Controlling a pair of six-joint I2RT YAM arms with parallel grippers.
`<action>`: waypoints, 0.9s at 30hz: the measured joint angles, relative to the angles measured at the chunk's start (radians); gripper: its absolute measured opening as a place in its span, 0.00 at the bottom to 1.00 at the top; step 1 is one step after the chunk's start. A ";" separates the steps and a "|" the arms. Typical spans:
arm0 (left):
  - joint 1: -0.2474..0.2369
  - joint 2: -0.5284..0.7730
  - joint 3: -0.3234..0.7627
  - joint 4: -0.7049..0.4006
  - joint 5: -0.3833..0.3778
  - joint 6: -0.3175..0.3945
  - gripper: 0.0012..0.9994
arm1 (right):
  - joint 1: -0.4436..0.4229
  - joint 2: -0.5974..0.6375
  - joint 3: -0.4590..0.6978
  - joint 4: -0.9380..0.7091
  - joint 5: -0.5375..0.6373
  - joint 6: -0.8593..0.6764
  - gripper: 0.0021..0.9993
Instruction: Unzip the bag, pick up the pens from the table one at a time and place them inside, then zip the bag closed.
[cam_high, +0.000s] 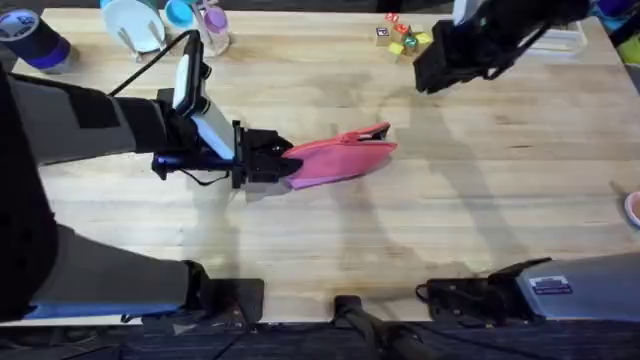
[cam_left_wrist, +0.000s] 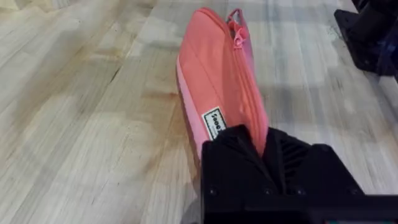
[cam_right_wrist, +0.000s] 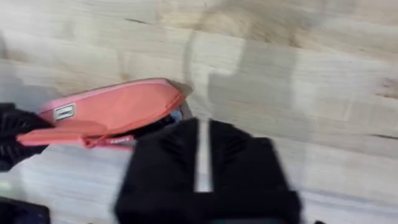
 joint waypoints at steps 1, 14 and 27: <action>0.000 0.000 0.000 0.000 0.000 0.000 0.04 | 0.002 -0.014 0.000 0.000 -0.003 -0.001 0.25; 0.000 0.000 0.000 0.000 0.000 0.000 0.04 | 0.023 -0.072 0.000 -0.009 -0.011 -0.004 1.00; 0.000 0.000 0.000 0.000 0.000 0.000 0.04 | 0.203 -0.071 0.000 -0.009 -0.011 -0.323 1.00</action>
